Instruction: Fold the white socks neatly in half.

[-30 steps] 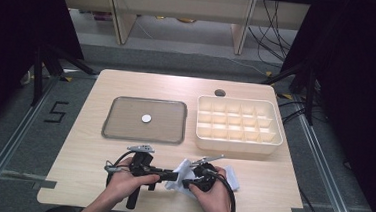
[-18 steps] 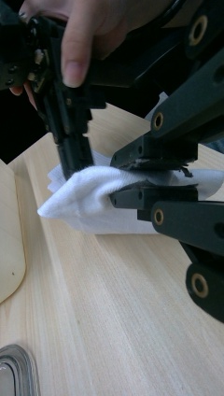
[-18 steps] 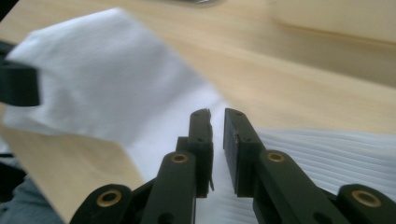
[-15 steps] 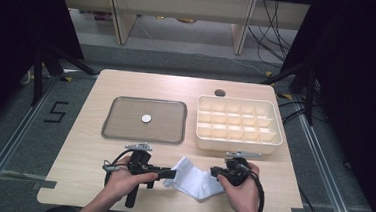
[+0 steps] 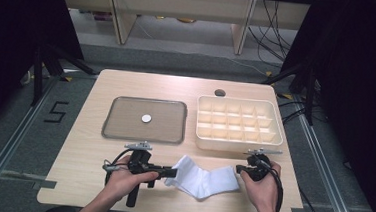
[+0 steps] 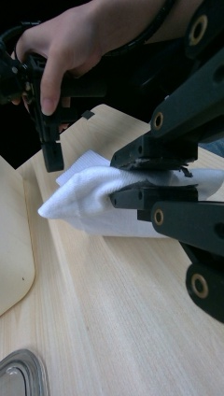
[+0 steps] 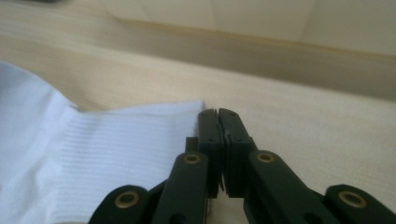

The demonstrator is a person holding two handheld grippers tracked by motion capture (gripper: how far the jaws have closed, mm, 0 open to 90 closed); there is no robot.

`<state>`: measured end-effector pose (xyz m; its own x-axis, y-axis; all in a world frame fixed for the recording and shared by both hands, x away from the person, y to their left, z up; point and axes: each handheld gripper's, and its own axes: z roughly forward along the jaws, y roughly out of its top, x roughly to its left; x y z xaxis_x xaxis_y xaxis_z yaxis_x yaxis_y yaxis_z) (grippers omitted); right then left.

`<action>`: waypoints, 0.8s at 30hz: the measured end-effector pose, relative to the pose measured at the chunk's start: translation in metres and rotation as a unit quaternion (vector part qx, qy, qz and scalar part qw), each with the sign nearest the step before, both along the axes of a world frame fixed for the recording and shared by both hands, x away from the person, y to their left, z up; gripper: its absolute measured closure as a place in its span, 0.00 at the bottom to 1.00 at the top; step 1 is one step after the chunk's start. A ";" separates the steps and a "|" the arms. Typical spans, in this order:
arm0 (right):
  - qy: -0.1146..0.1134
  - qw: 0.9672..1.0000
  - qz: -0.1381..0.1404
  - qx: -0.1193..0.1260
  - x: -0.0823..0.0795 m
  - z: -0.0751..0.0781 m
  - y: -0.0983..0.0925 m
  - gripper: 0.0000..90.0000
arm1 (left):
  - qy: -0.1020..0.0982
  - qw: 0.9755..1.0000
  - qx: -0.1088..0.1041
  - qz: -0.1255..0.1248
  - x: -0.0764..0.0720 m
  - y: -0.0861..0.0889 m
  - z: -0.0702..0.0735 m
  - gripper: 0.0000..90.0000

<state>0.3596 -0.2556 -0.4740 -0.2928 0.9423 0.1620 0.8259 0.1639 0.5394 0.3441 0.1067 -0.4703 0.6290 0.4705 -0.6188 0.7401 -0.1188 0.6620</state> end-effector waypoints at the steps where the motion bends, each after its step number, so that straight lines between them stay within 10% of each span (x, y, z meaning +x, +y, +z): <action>1: 0.008 1.000 -0.005 -0.006 -0.001 -0.002 0.001 0.99 | -0.001 1.000 0.001 -0.001 0.000 -0.001 0.000 0.90; 10: 0.021 1.000 0.001 0.017 -0.005 -0.012 0.011 0.99 | -0.005 1.000 0.000 0.001 -0.001 -0.005 0.003 0.90; 24: 0.004 1.000 -0.007 -0.017 -0.007 -0.015 0.021 0.99 | -0.011 1.000 0.000 -0.013 -0.001 -0.012 0.004 0.90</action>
<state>0.3525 -0.2346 -0.4894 -0.2787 0.9513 0.1317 0.8328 0.1711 0.5265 0.3433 0.0949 -0.4667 0.6539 0.4542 -0.6051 0.7225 -0.1374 0.6776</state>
